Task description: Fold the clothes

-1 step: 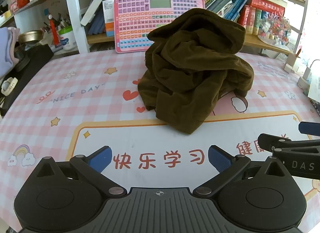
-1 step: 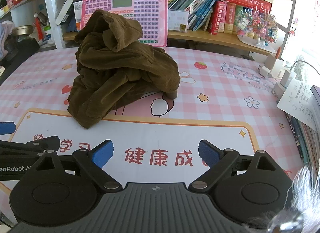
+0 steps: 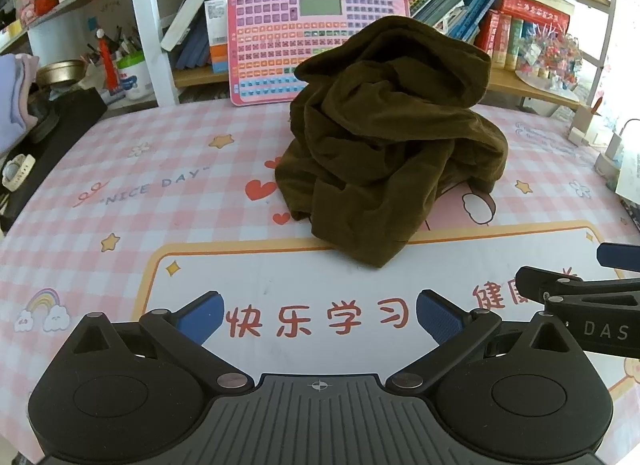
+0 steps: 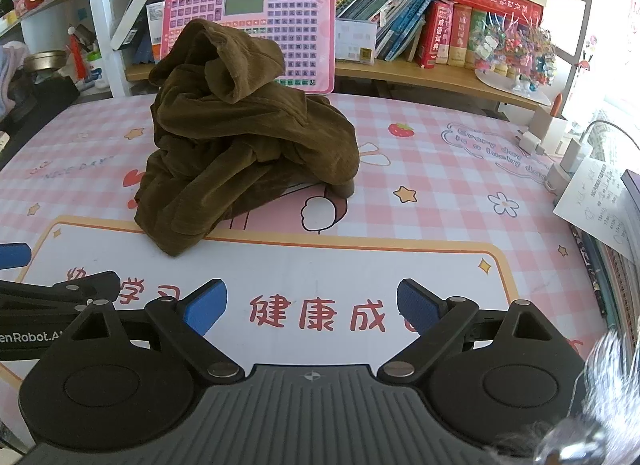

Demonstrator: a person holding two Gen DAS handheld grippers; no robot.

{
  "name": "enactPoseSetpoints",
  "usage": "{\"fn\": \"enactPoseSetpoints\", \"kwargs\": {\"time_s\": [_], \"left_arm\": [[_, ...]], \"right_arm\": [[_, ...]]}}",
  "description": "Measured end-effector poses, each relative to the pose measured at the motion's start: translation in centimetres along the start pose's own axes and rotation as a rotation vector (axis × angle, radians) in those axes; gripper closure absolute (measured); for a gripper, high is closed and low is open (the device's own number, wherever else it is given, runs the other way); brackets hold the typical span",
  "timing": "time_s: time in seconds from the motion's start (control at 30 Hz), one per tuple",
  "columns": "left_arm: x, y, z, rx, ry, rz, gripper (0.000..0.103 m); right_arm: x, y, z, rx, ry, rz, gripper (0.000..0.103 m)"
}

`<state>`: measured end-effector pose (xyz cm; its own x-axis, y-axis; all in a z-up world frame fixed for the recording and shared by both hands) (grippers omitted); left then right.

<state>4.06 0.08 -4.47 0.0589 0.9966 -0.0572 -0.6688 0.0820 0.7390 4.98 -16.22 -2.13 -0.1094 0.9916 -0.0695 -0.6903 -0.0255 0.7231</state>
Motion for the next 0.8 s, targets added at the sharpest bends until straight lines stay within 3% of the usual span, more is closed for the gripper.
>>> {"fn": "enactPoseSetpoints", "kwargs": {"time_s": [0.8], "left_arm": [[-0.11,-0.32,-0.01,0.014,0.009,-0.003,0.000]], "right_arm": [[-0.06,-0.26,0.03,0.004,0.004,0.001,0.011]]}}
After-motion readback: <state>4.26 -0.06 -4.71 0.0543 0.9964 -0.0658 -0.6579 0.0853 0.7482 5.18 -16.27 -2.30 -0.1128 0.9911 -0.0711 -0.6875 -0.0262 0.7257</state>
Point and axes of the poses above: each gripper's, at about its wrist camera, not at the fingertips, and y roughly against the way its jaws point, x to its left, z to its top, the point moved 6 cm from there along -y, roughly the way its jaws point, and after that the axes turned 6 degrees about -z, right-handed, at the moved point
